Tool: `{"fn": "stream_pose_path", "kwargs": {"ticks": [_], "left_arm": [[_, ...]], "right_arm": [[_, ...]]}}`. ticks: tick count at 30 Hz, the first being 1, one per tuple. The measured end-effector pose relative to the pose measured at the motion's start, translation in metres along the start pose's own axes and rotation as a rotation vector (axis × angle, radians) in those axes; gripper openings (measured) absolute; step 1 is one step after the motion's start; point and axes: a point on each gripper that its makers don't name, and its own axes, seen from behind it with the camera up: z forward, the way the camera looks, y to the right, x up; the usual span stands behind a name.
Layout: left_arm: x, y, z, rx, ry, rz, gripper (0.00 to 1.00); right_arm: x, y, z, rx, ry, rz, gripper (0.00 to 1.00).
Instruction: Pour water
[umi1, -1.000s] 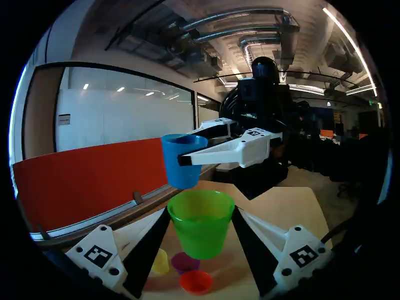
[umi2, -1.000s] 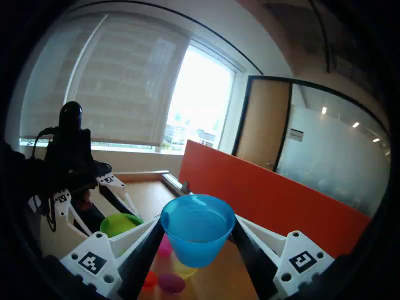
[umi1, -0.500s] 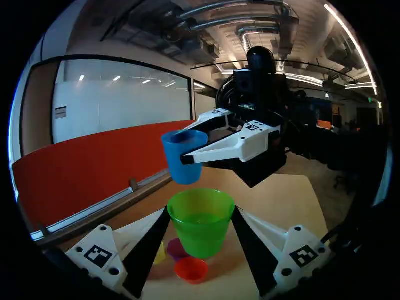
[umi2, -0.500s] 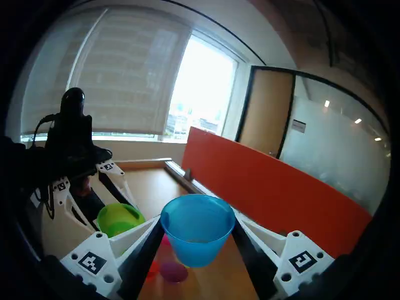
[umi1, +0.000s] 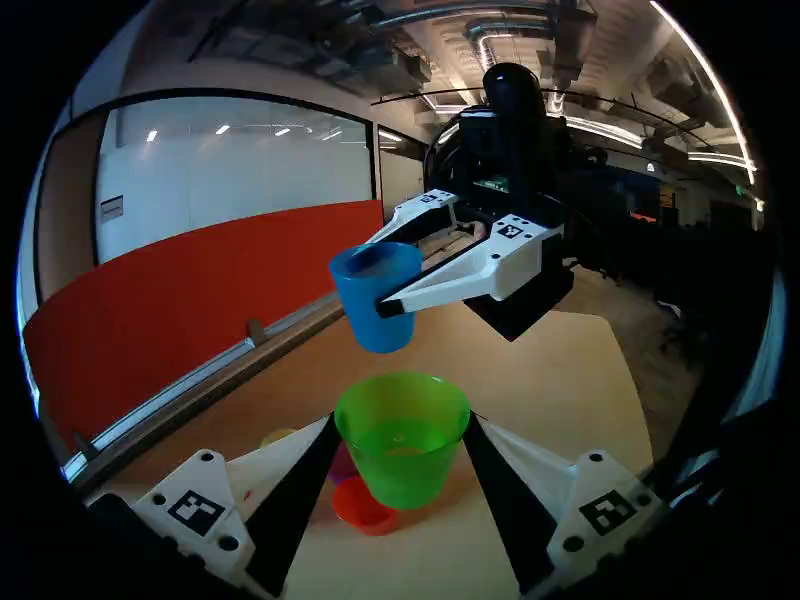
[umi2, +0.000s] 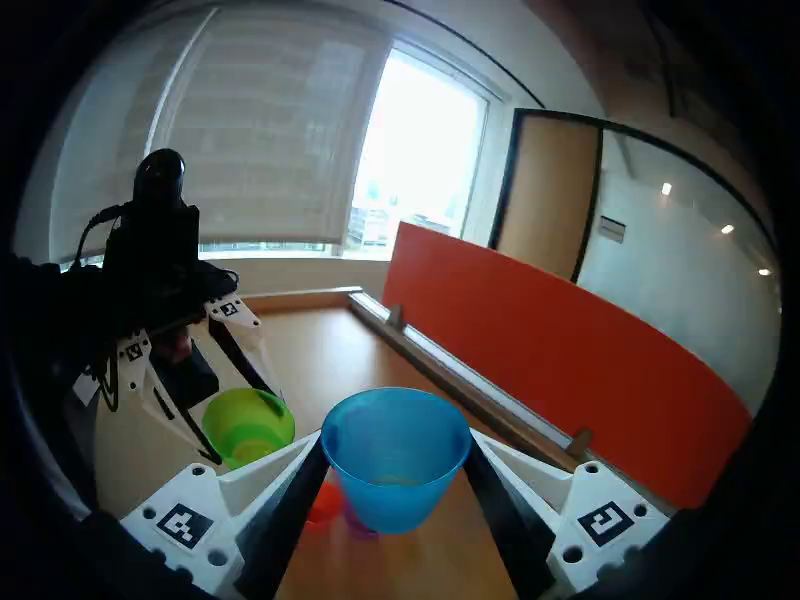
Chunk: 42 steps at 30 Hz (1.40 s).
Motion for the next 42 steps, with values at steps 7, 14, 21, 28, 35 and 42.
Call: {"fn": "stream_pose_path", "kwargs": {"ticks": [7, 14, 21, 28, 35, 42], "left_arm": [[-0.018, 0.012, 0.0, -0.019, -0.057, 0.018, 0.87], [-0.035, 0.026, 0.001, -0.039, -0.1, 0.021, 0.87], [-0.052, 0.039, -0.001, -0.06, -0.134, 0.014, 0.87], [-0.068, 0.046, -0.006, -0.065, -0.16, 0.012, 0.87], [-0.085, 0.049, -0.009, -0.064, -0.19, 0.002, 0.87], [-0.102, 0.053, -0.012, -0.064, -0.222, 0.001, 0.87]], "right_arm": [[-0.024, -0.019, -0.004, 0.035, -0.032, 0.01, 0.91], [-0.046, -0.036, -0.006, 0.071, -0.059, 0.017, 0.91], [-0.064, -0.051, -0.008, 0.097, -0.079, 0.013, 0.91], [-0.082, -0.062, -0.011, 0.121, -0.105, 0.012, 0.91], [-0.104, -0.072, -0.013, 0.152, -0.146, 0.012, 0.91], [-0.124, -0.081, -0.014, 0.174, -0.176, 0.01, 0.91]]}}
